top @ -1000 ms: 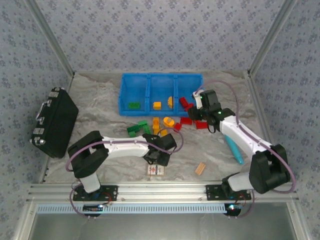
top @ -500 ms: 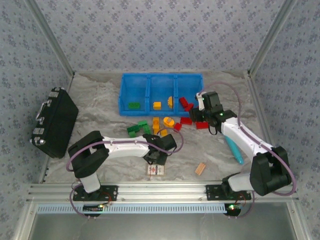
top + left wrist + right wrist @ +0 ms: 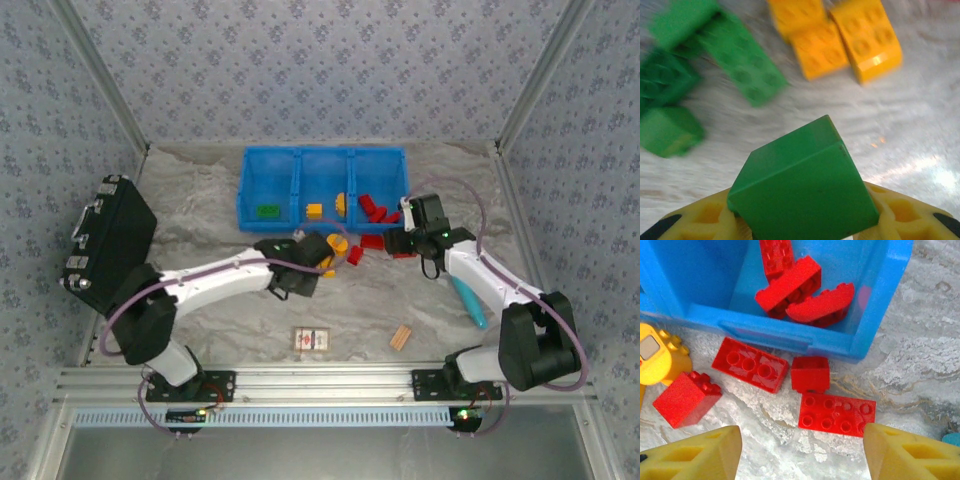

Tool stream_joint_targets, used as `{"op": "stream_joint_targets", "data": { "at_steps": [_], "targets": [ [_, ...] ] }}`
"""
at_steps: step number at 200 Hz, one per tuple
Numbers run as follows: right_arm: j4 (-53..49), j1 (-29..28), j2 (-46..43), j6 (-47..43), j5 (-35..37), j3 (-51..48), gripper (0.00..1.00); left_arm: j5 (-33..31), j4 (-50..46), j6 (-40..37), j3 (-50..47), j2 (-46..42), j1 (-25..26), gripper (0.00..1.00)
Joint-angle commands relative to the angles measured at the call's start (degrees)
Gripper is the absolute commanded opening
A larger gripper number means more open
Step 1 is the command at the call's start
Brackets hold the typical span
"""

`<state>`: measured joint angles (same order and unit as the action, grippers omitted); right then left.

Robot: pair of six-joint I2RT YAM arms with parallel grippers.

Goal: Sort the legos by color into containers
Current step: Pick up the lego from the middle-left of the table, then place the lego in the container.

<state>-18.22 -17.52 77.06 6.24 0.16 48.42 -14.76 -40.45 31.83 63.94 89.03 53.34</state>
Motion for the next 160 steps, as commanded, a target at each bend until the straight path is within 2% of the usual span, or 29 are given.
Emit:
{"op": "stream_joint_targets", "data": {
  "at_steps": [1, 23, 39, 67, 103, 160],
  "targets": [
    [-1.73, 0.46, -1.61, 2.05, -1.3, -1.52, 0.71, -2.88, -2.62, -7.33, 2.82, -3.77, -4.71, 0.43],
    [-2.45, 1.25, -1.15, 3.05, -1.72, -2.17, 0.75, -2.57, -0.09, -12.04, 3.8, -4.69, -10.45, 0.42],
    [-3.13, 1.66, 0.05, 3.16, -1.1, -1.93, 0.81, -2.28, 1.16, -14.78, 5.13, -4.33, -14.17, 0.42],
    [-2.73, 2.72, 2.23, 3.47, -0.85, -1.93, 0.85, -2.36, 6.35, -18.46, 7.6, -2.64, -18.7, 0.43],
    [-0.93, 3.83, 4.39, 3.78, -2.91, -1.54, 0.87, -1.89, 11.1, -20.27, 11.57, 2.44, -22.17, 0.43],
    [-1.65, 5.39, 7.16, 3.18, -5.41, 0.07, 0.88, -1.55, 12.44, -21.56, 17.35, 10.91, -25.92, 0.43]
  ]
}}
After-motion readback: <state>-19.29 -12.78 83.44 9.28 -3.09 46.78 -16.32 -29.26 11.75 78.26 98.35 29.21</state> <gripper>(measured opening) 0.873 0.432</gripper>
